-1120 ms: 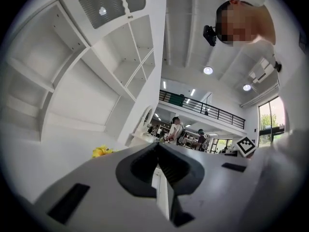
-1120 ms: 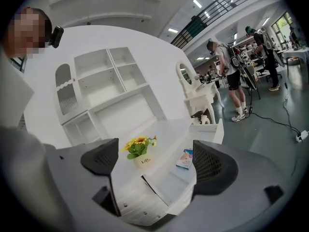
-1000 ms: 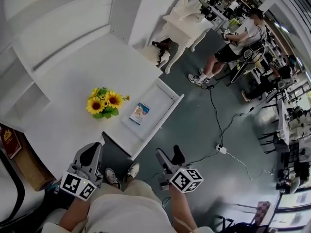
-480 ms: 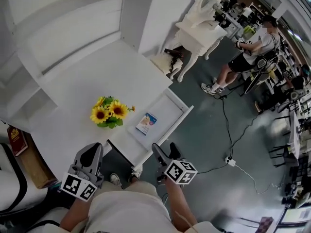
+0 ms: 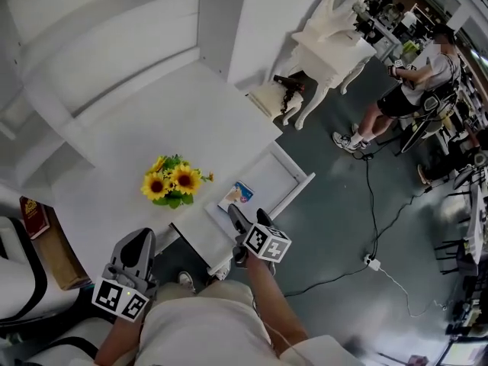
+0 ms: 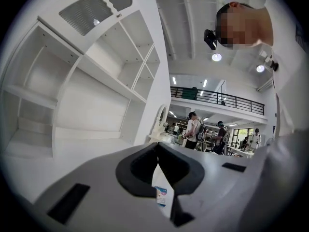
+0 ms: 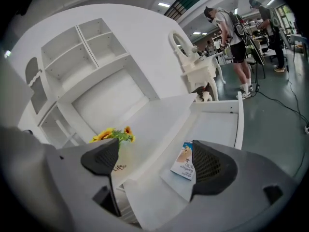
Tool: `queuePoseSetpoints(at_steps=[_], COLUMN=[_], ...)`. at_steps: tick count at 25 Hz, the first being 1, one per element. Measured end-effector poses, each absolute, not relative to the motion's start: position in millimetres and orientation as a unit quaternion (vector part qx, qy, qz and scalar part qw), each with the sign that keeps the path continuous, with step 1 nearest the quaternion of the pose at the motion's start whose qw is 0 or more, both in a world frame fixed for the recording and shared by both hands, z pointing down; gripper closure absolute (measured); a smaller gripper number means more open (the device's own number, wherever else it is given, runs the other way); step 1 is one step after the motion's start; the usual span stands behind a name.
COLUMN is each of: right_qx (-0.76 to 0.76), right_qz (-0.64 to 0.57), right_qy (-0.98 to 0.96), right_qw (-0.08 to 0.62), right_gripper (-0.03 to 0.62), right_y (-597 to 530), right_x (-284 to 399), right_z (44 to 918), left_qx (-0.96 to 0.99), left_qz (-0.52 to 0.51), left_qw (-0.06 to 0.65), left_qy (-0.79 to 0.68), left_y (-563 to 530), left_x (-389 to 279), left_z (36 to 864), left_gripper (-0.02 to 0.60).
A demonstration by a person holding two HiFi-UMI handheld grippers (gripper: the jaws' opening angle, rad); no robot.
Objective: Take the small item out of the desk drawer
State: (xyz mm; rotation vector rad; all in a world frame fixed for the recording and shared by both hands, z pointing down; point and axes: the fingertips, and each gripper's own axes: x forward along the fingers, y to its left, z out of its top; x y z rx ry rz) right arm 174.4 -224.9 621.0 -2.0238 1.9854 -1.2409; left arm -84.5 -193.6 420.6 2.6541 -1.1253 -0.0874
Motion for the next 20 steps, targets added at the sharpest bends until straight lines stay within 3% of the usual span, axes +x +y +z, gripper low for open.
queuePoseSetpoints(at_steps=[20], right_qx=[-0.671], right_qz=[-0.537], right_qy=[0.510], right_qw=[-0.045], right_gripper=[0.121], right_y=[-302], right_x=[214], right_z=[788], left_qx=[0.859], left_qz=[0.026], left_qw=[0.149], left_qy=[-0.490], left_y=[-201], left_x=[-107], left_z=[439], left_gripper=[0.565])
